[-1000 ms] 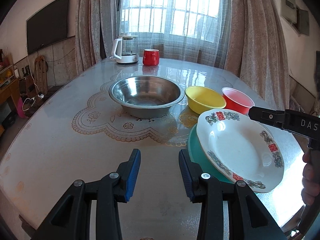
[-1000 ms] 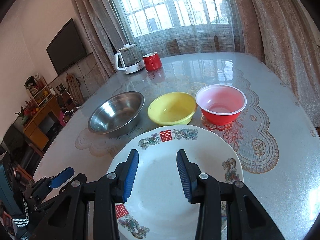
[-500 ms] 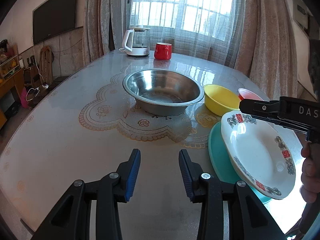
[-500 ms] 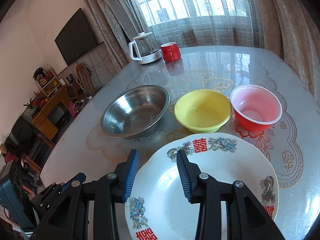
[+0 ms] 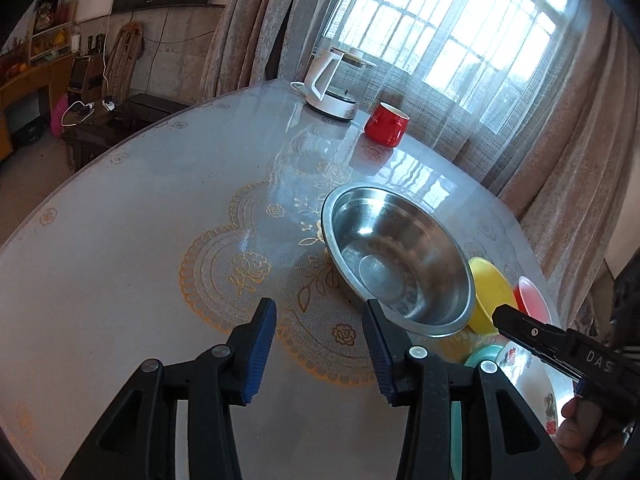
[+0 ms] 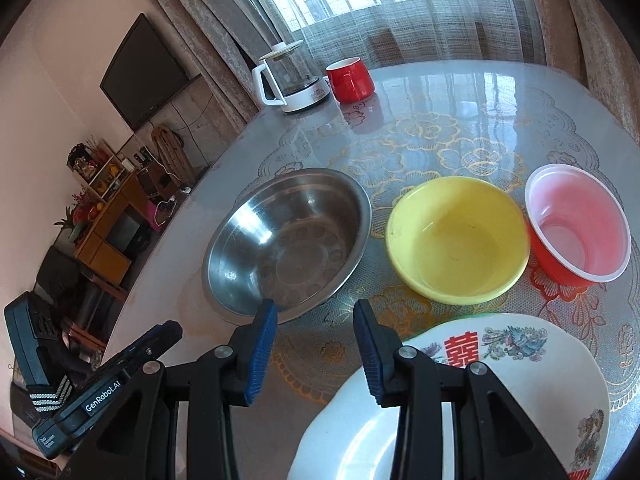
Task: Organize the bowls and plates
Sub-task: 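Move the left tool to the rim of the steel bowl, then grasp the steel bowl rim with the left tool, slide it beside the plates, release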
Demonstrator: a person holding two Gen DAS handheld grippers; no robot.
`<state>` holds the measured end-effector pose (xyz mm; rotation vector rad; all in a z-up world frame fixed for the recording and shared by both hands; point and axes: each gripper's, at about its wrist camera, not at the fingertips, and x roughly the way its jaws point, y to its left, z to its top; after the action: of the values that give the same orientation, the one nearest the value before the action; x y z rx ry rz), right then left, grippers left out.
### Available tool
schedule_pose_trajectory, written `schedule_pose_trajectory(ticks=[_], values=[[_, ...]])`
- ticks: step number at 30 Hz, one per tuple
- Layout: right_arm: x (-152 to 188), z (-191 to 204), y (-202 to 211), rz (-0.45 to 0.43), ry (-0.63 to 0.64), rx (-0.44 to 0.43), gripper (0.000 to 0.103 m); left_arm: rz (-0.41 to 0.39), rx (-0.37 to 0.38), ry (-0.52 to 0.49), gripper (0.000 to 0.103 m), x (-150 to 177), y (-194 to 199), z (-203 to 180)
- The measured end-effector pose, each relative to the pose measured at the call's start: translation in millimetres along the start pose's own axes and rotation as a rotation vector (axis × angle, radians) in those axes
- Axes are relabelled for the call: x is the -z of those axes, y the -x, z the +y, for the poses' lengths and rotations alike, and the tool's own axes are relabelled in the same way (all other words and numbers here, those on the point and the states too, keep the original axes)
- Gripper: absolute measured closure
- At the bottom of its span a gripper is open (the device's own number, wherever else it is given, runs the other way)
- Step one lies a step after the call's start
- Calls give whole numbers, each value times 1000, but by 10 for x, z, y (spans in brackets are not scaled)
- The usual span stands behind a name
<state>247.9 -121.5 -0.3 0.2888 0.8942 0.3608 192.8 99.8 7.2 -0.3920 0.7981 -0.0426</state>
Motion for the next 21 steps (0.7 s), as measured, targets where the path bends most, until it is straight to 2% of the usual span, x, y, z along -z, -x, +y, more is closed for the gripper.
schedule_pose_trajectory(ticks=[3, 10, 16, 19, 21], values=[[-84, -16, -139, 27, -17, 13, 63, 18, 8, 13, 57, -123, -147, -12], [-190, -65, -376, 79, -25, 36, 63, 44, -54, -26, 60, -290, -515, -104], [-205, -39, -567, 118, -16, 53, 63, 56, -39, -78, 81, -271, -651, -239], [-168, 58, -610, 122, 46, 94, 69, 44, -54, -105, 81, -239, -612, -263], [-131, 97, -607, 120, 72, 91, 71, 51, -46, -94, 81, -215, -567, -216]])
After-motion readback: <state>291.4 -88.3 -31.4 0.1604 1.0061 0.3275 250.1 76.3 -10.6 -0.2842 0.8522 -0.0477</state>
